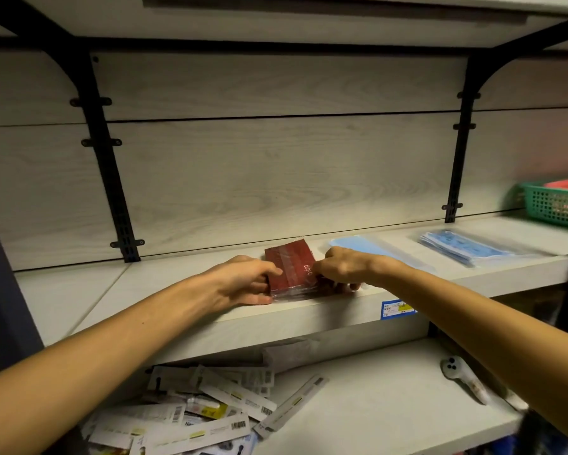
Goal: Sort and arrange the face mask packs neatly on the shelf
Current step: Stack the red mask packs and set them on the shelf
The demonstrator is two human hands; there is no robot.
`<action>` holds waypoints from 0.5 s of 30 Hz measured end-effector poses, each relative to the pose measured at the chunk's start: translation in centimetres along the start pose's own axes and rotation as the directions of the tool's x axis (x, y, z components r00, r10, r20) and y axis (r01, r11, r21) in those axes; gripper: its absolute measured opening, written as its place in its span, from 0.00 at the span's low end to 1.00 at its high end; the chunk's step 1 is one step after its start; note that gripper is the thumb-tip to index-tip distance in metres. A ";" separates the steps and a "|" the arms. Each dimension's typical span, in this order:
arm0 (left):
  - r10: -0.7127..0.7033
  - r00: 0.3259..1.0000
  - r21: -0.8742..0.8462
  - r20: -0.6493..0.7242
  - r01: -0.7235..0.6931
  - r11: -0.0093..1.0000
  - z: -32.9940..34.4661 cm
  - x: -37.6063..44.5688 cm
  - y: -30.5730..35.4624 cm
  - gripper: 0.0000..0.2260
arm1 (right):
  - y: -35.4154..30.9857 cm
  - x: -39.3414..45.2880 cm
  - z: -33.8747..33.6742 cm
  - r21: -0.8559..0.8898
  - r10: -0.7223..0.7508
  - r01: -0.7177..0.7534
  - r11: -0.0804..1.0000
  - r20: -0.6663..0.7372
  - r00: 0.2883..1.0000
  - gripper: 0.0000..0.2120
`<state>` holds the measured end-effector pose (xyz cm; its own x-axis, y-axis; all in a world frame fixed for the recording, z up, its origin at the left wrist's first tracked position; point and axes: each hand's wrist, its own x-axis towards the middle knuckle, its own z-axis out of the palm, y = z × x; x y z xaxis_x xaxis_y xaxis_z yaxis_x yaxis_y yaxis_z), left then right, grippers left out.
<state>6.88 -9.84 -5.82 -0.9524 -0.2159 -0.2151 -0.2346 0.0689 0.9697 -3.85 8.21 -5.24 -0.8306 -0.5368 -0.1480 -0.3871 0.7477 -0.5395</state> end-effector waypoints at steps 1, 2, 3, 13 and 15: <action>0.014 1.000 0.028 -0.012 -0.013 1.000 0.1 0.1 0.0 0.09 | 0.0 0.1 -0.1 0.014 0.012 -0.012 1.000 0.002 1.000 0.15; 0.030 0.999 0.058 -0.019 -0.028 0.998 0.2 0.3 0.0 0.09 | 0.1 0.4 -0.2 0.038 0.025 -0.025 0.999 0.000 1.000 0.15; 0.045 0.999 0.080 -0.013 -0.043 0.996 0.4 0.4 0.1 0.08 | 0.1 0.6 -0.3 0.069 0.033 -0.032 0.997 -0.010 0.999 0.15; 0.086 0.995 0.122 -0.051 -0.079 0.989 0.9 1.1 0.3 0.08 | -0.1 3.3 1.2 0.282 -0.062 0.112 0.953 -0.182 0.981 0.12; 0.079 0.994 0.115 -0.070 -0.071 0.991 0.6 1.2 0.0 0.06 | 0.0 3.4 1.1 0.277 -0.067 0.112 0.954 -0.167 0.984 0.09</action>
<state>5.64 -9.47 -6.12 -0.9521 -0.2773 -0.1289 -0.1873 0.1958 0.9626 -6.20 5.97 -6.64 -0.8580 -0.5128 0.0292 -0.3518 0.5454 -0.7608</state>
